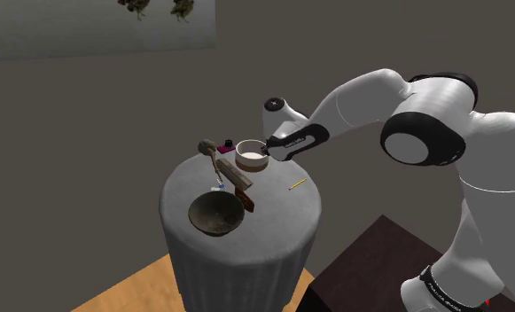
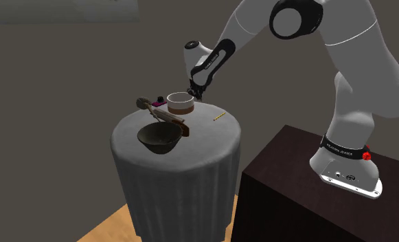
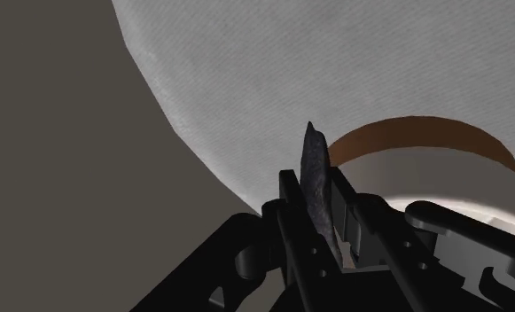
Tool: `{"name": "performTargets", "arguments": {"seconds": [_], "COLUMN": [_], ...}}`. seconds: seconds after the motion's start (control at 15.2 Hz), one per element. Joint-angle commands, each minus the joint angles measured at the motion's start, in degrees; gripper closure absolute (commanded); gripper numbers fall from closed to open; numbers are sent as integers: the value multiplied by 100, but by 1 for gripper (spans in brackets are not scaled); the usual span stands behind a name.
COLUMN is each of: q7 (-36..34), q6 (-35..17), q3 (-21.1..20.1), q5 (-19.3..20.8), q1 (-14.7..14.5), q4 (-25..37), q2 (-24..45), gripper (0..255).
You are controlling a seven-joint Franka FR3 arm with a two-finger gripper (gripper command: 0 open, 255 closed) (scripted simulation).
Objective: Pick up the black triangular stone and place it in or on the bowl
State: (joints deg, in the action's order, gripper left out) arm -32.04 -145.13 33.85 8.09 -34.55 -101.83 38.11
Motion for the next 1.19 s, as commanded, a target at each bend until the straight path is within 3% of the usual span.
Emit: {"name": "performTargets", "arguments": {"seconds": [0.0, 0.92, 1.12], "q7": [20, 188, -213], "q6": [88, 811, 924], "q3": [43, 232, 265], "q5": [36, 196, 341], "q1": [-43, -212, -615], "q4": [-36, 124, -37], "q2": [-131, -762, -890], "gripper": [255, 255, 255]}}
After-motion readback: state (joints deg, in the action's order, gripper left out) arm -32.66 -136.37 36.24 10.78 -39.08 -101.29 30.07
